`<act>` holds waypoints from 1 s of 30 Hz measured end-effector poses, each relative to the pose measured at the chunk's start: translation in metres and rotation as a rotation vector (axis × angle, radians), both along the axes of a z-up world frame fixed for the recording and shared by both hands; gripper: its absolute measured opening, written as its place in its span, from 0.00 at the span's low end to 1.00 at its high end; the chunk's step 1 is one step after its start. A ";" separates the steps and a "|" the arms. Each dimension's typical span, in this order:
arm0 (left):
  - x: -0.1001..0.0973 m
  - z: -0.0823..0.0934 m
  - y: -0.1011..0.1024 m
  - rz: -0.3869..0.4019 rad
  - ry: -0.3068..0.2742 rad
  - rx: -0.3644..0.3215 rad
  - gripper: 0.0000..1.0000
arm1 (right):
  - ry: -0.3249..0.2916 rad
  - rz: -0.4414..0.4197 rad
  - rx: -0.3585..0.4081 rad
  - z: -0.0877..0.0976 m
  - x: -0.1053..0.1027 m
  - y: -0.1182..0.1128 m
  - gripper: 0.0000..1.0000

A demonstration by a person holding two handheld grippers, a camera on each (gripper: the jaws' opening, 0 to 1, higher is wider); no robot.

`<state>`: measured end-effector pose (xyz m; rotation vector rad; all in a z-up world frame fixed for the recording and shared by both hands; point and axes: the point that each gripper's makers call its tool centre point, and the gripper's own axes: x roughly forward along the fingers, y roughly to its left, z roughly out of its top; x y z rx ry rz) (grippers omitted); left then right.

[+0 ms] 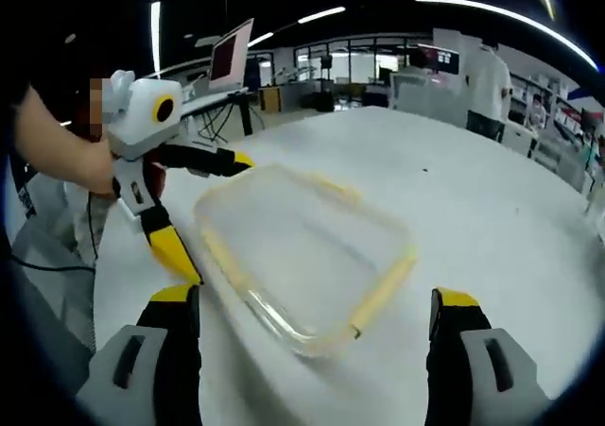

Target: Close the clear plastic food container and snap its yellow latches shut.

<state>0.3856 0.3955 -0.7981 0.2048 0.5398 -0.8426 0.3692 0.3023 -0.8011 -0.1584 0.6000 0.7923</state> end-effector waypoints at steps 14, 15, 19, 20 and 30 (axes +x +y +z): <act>-0.011 -0.003 0.012 0.039 0.036 -0.037 0.94 | -0.007 -0.047 0.025 0.009 -0.001 -0.013 1.00; -0.011 -0.002 0.014 0.043 0.035 -0.041 0.94 | -0.013 -0.056 0.032 0.011 0.000 -0.016 1.00; -0.012 0.000 0.017 0.055 0.037 -0.057 0.94 | 0.000 -0.094 0.068 0.015 -0.002 -0.023 0.99; -0.013 0.001 0.018 0.058 0.041 -0.059 0.93 | -0.005 -0.098 0.071 0.017 -0.003 -0.025 0.99; -0.024 -0.003 0.033 0.112 0.070 -0.086 0.92 | 0.015 -0.179 0.117 0.020 -0.017 -0.046 0.98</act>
